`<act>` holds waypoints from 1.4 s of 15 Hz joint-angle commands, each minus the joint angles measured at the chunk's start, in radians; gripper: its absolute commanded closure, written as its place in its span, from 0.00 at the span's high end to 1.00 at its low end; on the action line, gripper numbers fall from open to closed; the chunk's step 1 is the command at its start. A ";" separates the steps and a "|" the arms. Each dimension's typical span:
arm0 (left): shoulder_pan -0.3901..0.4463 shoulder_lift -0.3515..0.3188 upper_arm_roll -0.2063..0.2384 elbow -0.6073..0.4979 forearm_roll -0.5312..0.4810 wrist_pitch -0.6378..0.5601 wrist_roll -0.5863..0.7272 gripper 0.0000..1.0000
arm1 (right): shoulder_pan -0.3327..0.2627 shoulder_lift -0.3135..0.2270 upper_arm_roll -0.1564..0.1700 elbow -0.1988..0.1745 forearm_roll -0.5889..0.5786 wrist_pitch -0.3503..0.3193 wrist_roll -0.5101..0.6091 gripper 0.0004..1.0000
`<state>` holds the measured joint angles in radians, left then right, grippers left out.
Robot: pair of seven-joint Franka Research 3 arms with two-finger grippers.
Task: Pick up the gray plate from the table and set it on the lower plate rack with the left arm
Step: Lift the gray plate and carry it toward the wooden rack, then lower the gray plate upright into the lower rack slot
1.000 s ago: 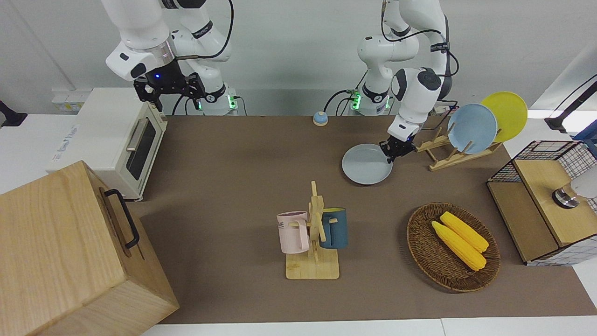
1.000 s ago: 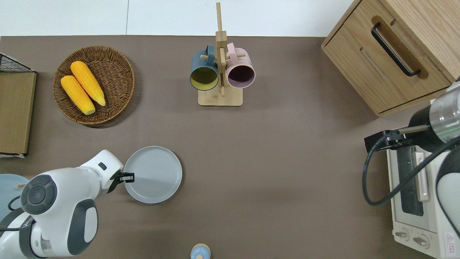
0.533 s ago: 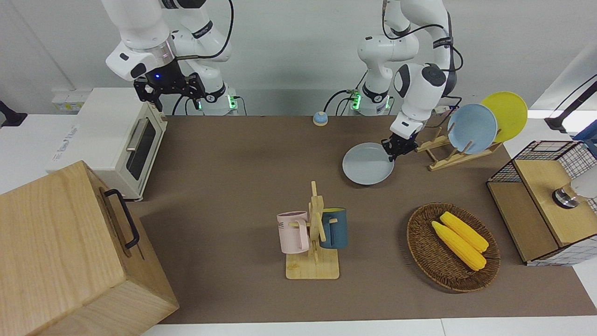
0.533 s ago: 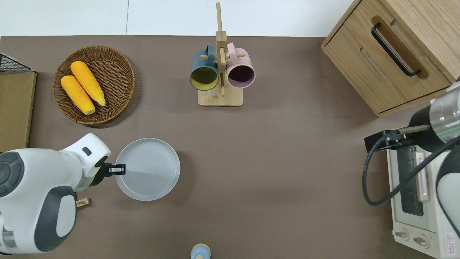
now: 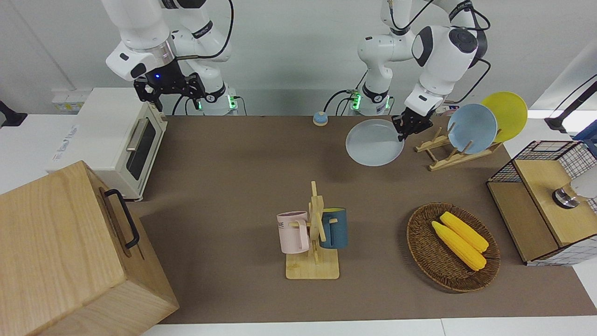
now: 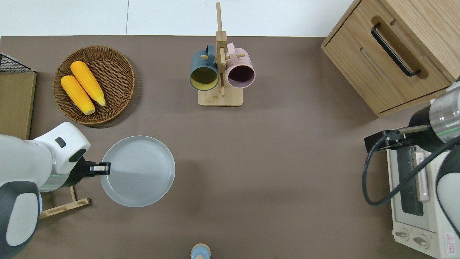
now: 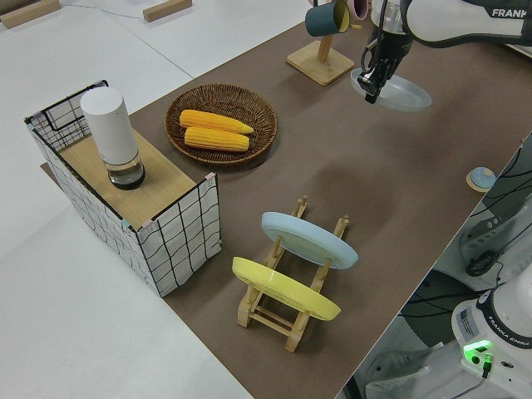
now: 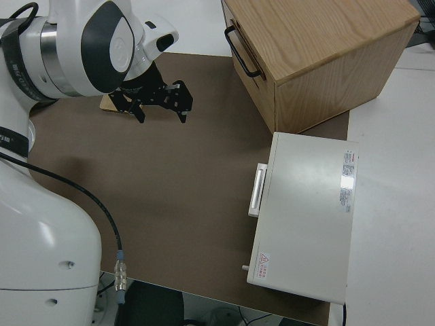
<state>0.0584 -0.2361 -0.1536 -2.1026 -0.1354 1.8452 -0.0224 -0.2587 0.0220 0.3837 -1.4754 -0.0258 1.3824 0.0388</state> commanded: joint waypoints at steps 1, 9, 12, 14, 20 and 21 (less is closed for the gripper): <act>0.000 -0.006 0.012 0.049 0.028 -0.076 -0.007 0.00 | -0.024 -0.002 0.021 0.006 -0.005 -0.011 0.012 0.98; -0.008 0.003 -0.001 0.090 0.359 -0.216 -0.028 0.00 | -0.024 -0.002 0.020 0.007 -0.005 -0.011 0.012 0.98; -0.017 0.006 -0.004 0.092 0.489 -0.268 -0.086 0.00 | -0.024 -0.002 0.021 0.007 -0.005 -0.011 0.012 0.98; -0.016 0.011 -0.017 0.090 0.583 -0.296 -0.097 0.00 | -0.024 -0.002 0.021 0.006 -0.005 -0.011 0.012 0.98; -0.012 0.064 -0.017 0.087 0.796 -0.345 -0.137 0.00 | -0.024 -0.002 0.021 0.007 -0.005 -0.011 0.012 0.98; -0.014 0.076 -0.017 0.085 0.839 -0.349 -0.151 0.00 | -0.024 -0.002 0.021 0.007 -0.005 -0.011 0.012 0.98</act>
<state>0.0562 -0.2048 -0.1696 -2.0334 0.5940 1.5348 -0.1287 -0.2587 0.0220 0.3837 -1.4754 -0.0258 1.3824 0.0388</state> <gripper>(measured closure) 0.965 0.013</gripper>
